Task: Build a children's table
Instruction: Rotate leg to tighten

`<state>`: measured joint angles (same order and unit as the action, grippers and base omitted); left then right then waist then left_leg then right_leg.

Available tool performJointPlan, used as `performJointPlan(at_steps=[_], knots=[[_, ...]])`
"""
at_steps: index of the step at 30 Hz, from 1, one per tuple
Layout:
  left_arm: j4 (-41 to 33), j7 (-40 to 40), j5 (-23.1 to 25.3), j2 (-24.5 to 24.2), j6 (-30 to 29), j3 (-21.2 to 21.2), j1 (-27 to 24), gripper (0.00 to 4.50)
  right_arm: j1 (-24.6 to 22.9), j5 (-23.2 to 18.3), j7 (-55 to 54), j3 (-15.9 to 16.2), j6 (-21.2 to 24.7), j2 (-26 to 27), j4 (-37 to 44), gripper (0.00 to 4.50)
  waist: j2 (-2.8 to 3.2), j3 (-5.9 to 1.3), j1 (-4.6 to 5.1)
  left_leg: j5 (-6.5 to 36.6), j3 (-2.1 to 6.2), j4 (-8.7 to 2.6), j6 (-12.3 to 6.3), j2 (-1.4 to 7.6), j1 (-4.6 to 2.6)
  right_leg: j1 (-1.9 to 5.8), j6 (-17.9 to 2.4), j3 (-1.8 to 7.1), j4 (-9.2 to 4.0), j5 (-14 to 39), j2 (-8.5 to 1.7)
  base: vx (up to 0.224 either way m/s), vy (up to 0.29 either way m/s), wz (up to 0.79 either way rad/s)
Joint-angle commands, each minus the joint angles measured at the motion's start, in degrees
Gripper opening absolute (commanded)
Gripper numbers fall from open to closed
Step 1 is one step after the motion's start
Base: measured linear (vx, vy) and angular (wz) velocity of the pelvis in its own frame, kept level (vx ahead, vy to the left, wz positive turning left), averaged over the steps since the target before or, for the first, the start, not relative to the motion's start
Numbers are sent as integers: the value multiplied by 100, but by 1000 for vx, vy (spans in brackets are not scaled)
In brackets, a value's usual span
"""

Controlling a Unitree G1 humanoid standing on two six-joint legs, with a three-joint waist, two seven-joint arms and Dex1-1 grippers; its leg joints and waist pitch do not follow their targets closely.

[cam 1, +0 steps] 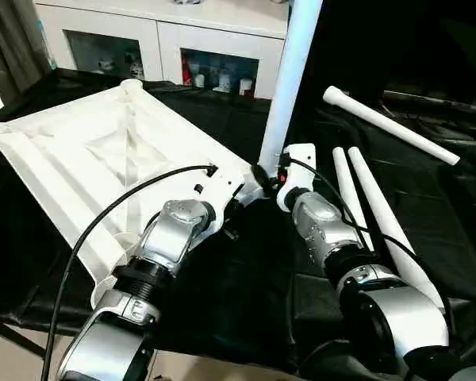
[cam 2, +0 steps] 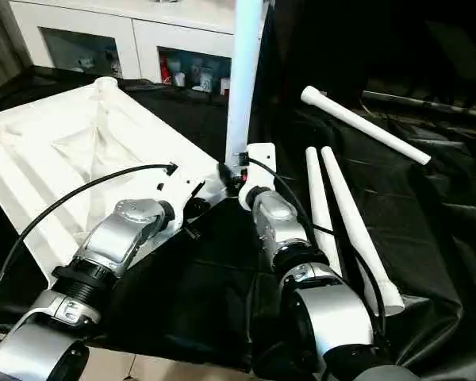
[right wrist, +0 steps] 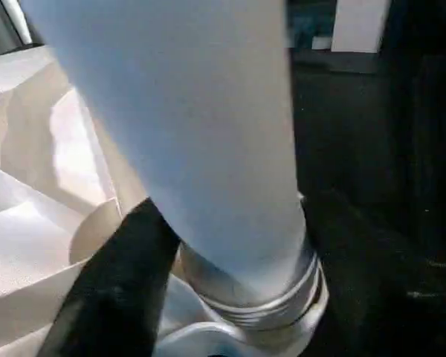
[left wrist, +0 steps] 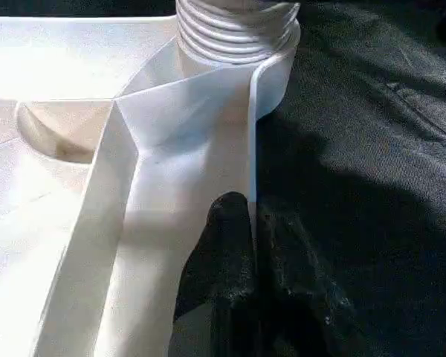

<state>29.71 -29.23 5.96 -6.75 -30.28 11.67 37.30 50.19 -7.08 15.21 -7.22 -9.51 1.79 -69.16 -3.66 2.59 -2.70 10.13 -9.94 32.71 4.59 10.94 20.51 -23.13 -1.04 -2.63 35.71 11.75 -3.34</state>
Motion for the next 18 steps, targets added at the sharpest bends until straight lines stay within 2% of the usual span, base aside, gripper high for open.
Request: performJointPlan(at_steps=[1,12,15,18], knots=[[18,-15,-60,-22,106,-4,-36,0,-58,22,165,38,94,98,-172,257,38,-273,-54,1437,57,-387,-176,215,5,240,-1045,265,-514,1279,-461,0,0,0],[5,-125,-90,-88,122,9,-55,0,-52,76,284,33,89,70,-190,203,42,-277,-38,1337,48,-379,-209,216,6,251,-1127,263,-497,1072,-455,0,0,0],[-46,-412,-134,-168,276,92,-65,0,-39,121,631,110,149,-25,-155,200,21,-275,-38,1372,48,-376,-228,211,14,258,-1095,264,-513,1233,-461,0,0,0],[-163,-743,-152,-321,380,202,-98,0,-9,209,1020,245,249,-165,-111,199,37,-280,-44,1291,47,-373,-265,225,14,261,-1155,266,-495,1091,-464,0,0,0]])
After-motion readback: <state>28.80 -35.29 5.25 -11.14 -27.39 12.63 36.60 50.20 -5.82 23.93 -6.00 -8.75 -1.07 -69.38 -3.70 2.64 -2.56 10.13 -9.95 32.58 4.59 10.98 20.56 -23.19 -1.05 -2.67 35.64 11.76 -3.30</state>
